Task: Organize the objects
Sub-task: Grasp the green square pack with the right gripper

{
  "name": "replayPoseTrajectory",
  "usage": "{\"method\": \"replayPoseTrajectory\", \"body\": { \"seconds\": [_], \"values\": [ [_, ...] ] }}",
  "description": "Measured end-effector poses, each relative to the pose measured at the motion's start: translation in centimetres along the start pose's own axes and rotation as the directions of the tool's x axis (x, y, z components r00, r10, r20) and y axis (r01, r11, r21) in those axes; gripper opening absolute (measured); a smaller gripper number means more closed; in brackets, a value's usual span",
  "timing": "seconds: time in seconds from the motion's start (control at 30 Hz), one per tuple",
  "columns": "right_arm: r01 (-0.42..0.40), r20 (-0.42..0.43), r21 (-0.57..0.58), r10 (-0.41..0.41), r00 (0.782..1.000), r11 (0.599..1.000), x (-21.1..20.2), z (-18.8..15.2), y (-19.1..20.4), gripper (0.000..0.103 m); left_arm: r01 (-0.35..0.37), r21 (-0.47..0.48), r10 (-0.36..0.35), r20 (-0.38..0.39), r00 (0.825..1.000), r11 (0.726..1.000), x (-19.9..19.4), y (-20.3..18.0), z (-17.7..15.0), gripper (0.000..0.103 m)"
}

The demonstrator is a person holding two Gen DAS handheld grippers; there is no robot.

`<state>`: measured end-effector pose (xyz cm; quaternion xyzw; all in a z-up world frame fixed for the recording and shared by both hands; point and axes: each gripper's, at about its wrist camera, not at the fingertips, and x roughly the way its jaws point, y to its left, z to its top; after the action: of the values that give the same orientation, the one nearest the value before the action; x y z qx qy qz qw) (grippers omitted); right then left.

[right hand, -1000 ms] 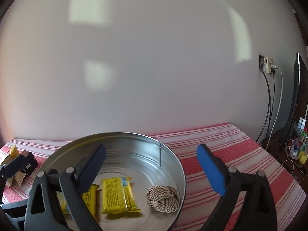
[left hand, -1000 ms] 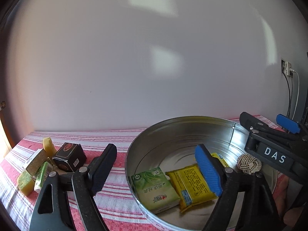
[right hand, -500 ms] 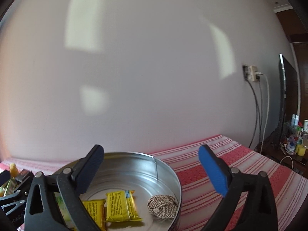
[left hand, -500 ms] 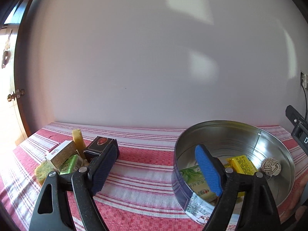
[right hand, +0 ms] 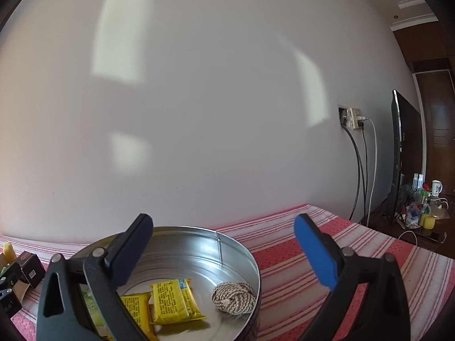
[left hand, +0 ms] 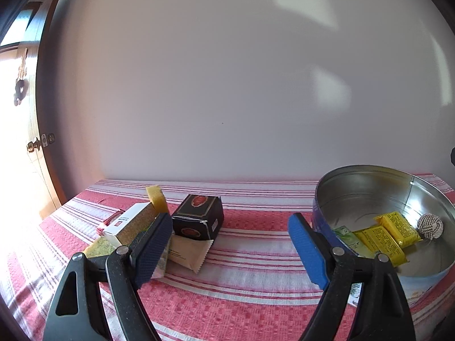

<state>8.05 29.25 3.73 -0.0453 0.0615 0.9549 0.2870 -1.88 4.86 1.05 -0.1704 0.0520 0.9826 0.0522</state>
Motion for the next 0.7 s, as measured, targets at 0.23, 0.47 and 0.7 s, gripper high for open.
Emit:
{"method": "replayPoseTrajectory", "body": {
  "seconds": [0.23,0.47,0.7],
  "values": [
    [-0.057,-0.005,-0.035,0.057,0.998,0.998,-2.3,-0.3,3.2,0.101,-0.044,-0.020,0.043,-0.025,0.999,0.999,0.4,3.5,-0.3,0.085],
    [-0.146,-0.056,-0.057,0.143,0.988,0.988,-3.8,-1.2,7.4,0.101,-0.078,-0.052,0.074,-0.077,0.994,0.996,1.3,7.7,-0.7,0.085],
    [-0.255,-0.163,-0.115,0.235,0.958,0.960,-4.4,-2.9,13.6,0.101,-0.159,-0.086,0.148,-0.123,0.981,0.984,2.7,13.6,-1.3,0.085]
  ]
}}
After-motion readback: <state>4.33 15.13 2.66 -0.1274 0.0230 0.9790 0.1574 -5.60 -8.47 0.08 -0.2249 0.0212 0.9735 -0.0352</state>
